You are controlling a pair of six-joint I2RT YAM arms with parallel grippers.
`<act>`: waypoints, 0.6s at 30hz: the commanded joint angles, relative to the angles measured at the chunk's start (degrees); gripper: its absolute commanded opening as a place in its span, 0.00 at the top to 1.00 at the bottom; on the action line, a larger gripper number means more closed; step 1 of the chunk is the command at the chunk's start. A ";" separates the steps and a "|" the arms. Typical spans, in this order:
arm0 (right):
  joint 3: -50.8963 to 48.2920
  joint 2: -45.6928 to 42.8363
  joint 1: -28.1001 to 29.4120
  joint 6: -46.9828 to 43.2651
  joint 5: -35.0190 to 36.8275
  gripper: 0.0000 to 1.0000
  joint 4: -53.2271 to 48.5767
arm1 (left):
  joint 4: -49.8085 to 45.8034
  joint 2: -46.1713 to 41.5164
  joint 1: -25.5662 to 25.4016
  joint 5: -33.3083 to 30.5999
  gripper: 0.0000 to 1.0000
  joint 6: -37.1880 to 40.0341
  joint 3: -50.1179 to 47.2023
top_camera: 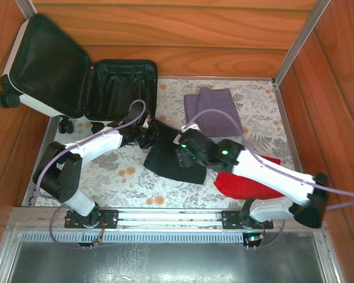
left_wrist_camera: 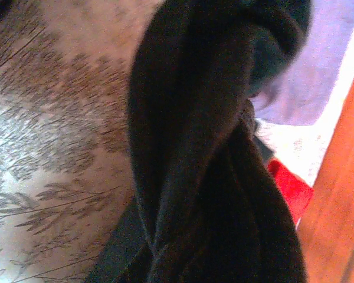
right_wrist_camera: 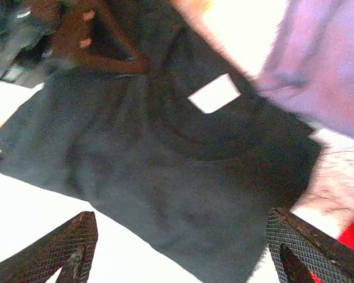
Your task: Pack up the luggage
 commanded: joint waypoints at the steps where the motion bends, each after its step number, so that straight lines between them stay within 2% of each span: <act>1: -4.44 -8.90 -2.17 4.11 11.94 0.21 -2.75 | -11.14 -1.94 -0.38 -4.92 1.00 8.06 5.47; 8: -11.81 -24.78 -6.75 5.23 16.31 0.26 -2.26 | -20.18 1.82 -0.46 -6.22 1.00 16.77 22.64; 13: -14.37 -28.24 -7.37 6.98 15.75 0.27 -2.72 | -24.33 6.91 -0.06 -7.33 1.00 21.06 35.82; 18: -16.13 -27.92 -7.46 9.11 14.84 0.28 -3.36 | -25.60 12.64 2.02 -5.93 1.00 21.57 47.26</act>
